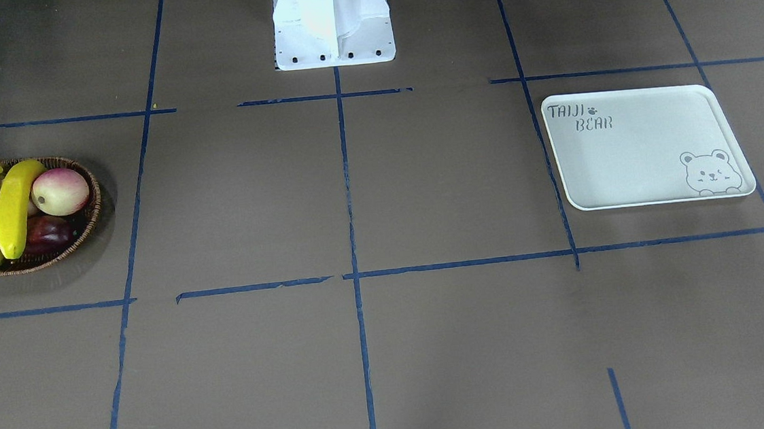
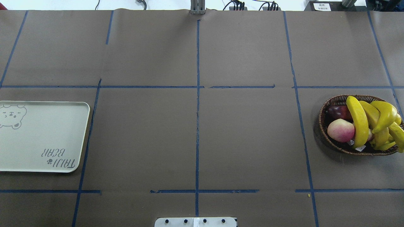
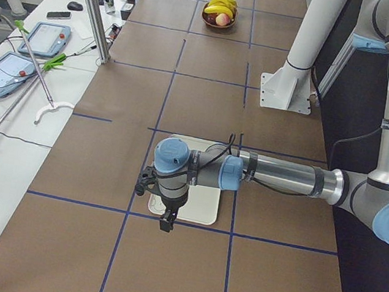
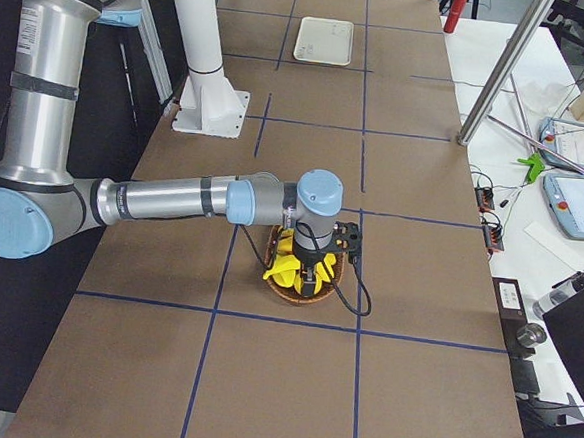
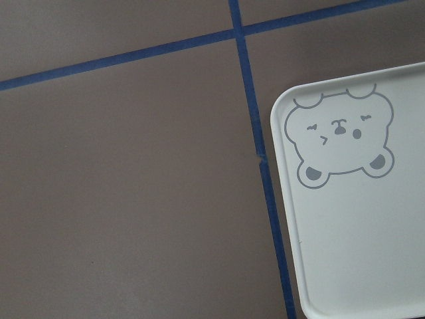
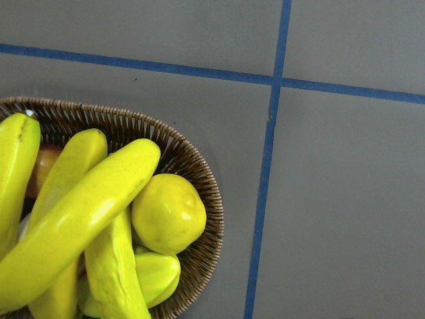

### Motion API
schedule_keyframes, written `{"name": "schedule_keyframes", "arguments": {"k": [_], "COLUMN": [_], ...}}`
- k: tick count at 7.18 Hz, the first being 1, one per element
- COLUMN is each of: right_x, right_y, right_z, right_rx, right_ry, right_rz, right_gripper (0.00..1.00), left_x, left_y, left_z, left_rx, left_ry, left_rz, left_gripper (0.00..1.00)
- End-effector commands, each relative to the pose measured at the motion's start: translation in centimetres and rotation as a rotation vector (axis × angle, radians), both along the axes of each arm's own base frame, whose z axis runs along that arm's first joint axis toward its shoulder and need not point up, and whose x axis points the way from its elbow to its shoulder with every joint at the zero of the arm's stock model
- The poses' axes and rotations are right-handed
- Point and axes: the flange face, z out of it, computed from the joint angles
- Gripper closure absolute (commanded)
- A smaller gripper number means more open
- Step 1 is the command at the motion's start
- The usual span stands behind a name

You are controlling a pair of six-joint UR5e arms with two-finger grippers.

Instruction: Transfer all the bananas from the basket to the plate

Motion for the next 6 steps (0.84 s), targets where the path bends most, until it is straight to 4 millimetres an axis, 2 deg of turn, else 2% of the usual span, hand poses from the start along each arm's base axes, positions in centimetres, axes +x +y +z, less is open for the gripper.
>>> {"name": "schedule_keyframes", "arguments": {"k": [1,2,4,6], "right_x": [-3.7,-6.6,-13.2,-13.2], "right_y": [-1.0,-1.2,-0.7,0.7], "right_z": [-3.1,-4.3,-3.7,-2.0], "right_rx": [-0.093,-0.168,-0.232,-0.262], "right_ry": [-0.053,-0.093,0.005,0.035], "right_rz": [0.224,0.348,0.46,0.452], "right_gripper": [0.0,0.01,0.03,0.09], "left_x": [0.0,0.0,0.0,0.0], "left_y": [0.0,0.0,0.0,0.0], "left_z": [0.0,0.0,0.0,-0.1], "left_rx": [-0.001,-0.001,-0.001,0.001], "left_ry": [0.0,0.001,0.003,0.003], "left_rz": [-0.001,-0.001,-0.001,-0.001], "left_gripper": [0.0,0.0,0.0,0.0]}}
